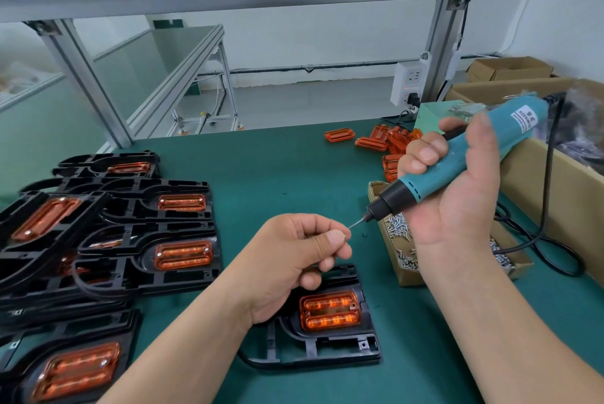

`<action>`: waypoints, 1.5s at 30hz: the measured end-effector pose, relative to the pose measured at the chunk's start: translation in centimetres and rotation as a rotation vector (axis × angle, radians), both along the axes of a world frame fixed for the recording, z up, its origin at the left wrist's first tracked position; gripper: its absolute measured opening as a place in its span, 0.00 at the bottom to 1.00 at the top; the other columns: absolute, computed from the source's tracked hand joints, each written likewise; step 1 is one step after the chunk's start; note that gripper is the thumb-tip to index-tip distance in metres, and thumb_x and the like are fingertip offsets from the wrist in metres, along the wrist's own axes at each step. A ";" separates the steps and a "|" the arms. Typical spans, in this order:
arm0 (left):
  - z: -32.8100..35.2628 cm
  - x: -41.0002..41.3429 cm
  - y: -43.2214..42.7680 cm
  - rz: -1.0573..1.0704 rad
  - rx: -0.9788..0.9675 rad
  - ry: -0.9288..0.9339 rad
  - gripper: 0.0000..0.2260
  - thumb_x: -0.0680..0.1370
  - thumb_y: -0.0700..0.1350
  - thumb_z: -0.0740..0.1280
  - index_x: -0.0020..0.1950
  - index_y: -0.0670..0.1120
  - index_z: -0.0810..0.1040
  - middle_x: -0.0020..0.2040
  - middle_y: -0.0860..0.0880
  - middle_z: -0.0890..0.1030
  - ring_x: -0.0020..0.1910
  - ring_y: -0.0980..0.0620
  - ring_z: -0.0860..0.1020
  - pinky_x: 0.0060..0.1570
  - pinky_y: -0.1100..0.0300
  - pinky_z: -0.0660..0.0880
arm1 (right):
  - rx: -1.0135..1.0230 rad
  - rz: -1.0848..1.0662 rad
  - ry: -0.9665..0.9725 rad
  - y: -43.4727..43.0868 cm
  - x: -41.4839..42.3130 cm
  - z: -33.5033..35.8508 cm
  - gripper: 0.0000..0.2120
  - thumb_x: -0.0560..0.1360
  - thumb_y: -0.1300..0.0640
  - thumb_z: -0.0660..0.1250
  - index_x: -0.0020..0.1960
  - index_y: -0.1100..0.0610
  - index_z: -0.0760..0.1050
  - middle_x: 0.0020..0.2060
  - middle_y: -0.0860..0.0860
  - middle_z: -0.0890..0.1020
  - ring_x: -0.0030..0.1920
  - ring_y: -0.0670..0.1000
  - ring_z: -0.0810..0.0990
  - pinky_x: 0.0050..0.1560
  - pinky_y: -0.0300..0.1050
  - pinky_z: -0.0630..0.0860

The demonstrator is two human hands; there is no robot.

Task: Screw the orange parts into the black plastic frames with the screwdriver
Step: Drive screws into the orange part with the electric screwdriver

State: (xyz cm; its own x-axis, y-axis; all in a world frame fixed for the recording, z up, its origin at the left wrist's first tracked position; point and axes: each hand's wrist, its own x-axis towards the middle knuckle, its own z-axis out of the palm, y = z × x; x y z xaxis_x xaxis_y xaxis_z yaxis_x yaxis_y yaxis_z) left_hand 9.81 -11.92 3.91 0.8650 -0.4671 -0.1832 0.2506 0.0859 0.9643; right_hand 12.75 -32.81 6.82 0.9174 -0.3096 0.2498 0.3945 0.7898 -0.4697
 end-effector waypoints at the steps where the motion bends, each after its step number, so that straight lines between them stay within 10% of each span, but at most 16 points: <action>1: 0.0 0.0 0.0 -0.001 -0.002 0.001 0.05 0.83 0.38 0.70 0.50 0.43 0.86 0.44 0.44 0.83 0.35 0.55 0.73 0.26 0.67 0.67 | -0.012 0.001 0.004 0.2 0.0 0.0 0.13 0.85 0.46 0.64 0.50 0.55 0.74 0.36 0.48 0.70 0.34 0.46 0.71 0.36 0.39 0.71; 45: 0.4 -0.3 0.2 0.003 0.395 -0.293 0.07 0.83 0.46 0.69 0.47 0.53 0.86 0.43 0.49 0.88 0.26 0.55 0.71 0.28 0.65 0.71 | -0.119 0.116 0.045 1.0 0.5 -1.4 0.13 0.85 0.48 0.64 0.47 0.54 0.77 0.34 0.47 0.71 0.30 0.44 0.71 0.30 0.37 0.71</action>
State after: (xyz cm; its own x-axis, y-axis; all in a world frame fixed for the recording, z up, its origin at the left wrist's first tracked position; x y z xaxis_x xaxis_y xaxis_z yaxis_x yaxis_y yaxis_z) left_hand 9.49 -11.69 4.30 0.9080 -0.4081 -0.0947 -0.0353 -0.2999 0.9533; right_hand 13.22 -31.81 5.38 0.9565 -0.1715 0.2360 0.2800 0.7663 -0.5782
